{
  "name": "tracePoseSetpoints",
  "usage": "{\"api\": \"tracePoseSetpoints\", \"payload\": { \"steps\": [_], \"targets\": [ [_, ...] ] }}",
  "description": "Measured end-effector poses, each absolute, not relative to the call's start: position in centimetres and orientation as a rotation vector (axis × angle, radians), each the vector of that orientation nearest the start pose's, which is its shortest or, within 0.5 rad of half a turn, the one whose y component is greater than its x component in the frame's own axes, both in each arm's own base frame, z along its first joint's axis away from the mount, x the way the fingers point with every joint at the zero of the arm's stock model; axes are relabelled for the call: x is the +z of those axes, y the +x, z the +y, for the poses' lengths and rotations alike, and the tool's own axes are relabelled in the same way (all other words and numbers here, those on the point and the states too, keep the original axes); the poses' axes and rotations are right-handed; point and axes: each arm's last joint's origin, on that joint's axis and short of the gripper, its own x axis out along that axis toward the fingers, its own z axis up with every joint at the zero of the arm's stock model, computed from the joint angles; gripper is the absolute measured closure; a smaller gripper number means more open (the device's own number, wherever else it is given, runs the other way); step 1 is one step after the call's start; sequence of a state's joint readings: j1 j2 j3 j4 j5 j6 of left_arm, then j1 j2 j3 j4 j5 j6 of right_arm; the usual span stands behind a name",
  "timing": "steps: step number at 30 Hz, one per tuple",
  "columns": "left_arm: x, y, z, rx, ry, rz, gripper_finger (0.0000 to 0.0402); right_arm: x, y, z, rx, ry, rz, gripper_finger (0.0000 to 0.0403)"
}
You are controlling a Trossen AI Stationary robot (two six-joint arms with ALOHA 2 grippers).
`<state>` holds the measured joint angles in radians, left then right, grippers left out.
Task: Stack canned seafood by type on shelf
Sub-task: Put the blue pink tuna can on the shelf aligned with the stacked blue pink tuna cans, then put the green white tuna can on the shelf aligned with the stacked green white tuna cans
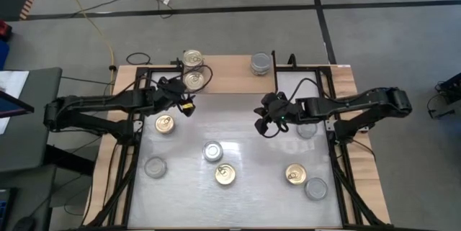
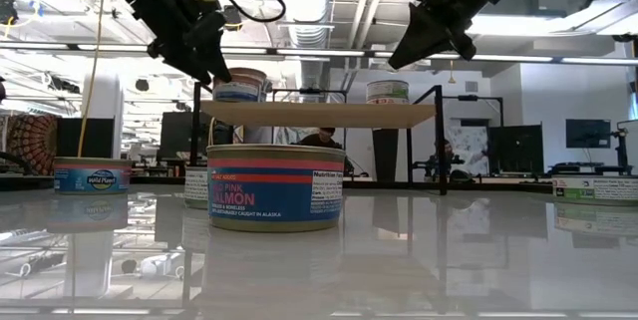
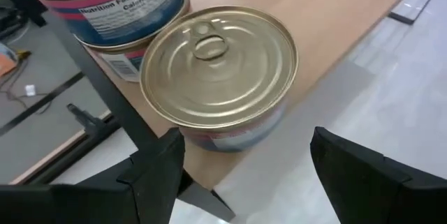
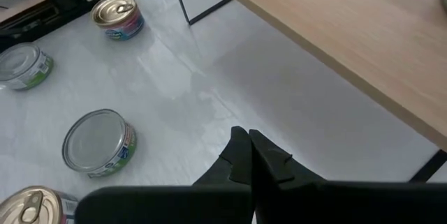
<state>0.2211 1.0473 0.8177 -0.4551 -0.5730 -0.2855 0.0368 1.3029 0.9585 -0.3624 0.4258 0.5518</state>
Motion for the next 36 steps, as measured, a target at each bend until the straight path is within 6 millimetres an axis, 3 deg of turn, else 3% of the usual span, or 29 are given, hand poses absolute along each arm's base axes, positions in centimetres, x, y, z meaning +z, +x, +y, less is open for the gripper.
{"api": "tracePoseSetpoints", "payload": {
  "steps": [12,19,28,36],
  "targets": [
    [27.7,20.3,6.1,0.845,-0.146,0.577,0.0105,27.1,27.3,-0.2,-0.551,0.374,0.558,0.0387],
    [28.2,19.9,5.0,0.798,-0.18,0.539,0.0105,27.2,27.2,0.0,-0.553,0.403,0.55,0.0387],
    [30.4,18.0,2.1,0.68,-0.285,0.379,0.0105,27.6,26.8,1.6,-0.519,0.473,0.531,0.0387],
    [30.0,18.3,-2.6,0.606,-0.295,0.347,0.0105,27.0,25.8,4.6,-0.523,0.573,0.59,0.0387]
  ]
}}
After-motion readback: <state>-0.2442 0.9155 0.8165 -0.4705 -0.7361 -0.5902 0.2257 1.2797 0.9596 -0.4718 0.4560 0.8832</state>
